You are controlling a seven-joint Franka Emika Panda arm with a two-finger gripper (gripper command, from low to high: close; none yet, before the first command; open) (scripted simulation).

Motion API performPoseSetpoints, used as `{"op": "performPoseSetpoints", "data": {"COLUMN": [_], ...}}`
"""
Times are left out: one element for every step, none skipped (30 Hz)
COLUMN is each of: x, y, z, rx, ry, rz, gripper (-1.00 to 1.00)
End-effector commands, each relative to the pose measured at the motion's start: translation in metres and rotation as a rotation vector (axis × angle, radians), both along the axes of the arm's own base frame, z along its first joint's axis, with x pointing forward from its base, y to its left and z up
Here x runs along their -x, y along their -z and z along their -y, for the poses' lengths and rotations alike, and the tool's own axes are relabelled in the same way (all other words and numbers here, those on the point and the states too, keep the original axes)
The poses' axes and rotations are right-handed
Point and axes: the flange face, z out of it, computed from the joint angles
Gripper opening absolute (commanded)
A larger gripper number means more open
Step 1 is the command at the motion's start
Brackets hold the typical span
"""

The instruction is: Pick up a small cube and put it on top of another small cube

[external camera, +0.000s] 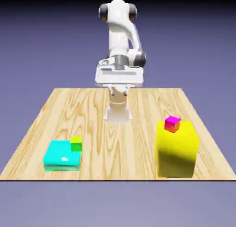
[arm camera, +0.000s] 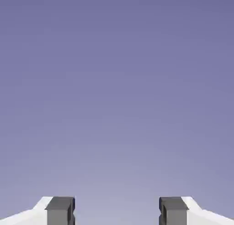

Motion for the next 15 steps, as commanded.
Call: {"op": "performPoseSetpoints", "data": {"x": [-0.003, -0.005, -0.007, -0.008, -0.009, -0.009, -0.008, -0.006, -0.004, -0.001, 0.003, 0.007, 0.012, 0.018, 0.024], "y": [0.004, 0.008, 0.012, 0.016, 0.020, 0.024, 0.028, 0.032, 0.037, 0.041, 0.046, 0.051, 0.056, 0.060, 0.065], "z": [-0.014, -0.029, -0.044, -0.059, -0.074, -0.090, -0.105, -0.121, -0.137, -0.153, -0.169, -0.185, -0.201, -0.216, -0.232], "rx": [-0.006, -0.011, -0.016, -0.020, -0.024, -0.027, -0.029, -0.030, -0.031, -0.031, -0.031, -0.029, -0.027, -0.025, -0.021], "ry": [-0.031, -0.062, -0.094, -0.125, -0.157, -0.188, -0.220, -0.251, -0.283, -0.314, -0.346, -0.378, -0.409, -0.441, -0.472], "rz": [-0.021, -0.042, -0.063, -0.084, -0.106, -0.128, -0.149, -0.171, -0.194, -0.216, -0.239, -0.261, -0.284, -0.307, -0.330], "gripper": [0.00, 0.00, 0.00, 0.00, 0.00, 0.00, 0.00, 0.00, 0.00, 0.00, 0.00, 0.00, 0.00, 0.00, 0.00]}}
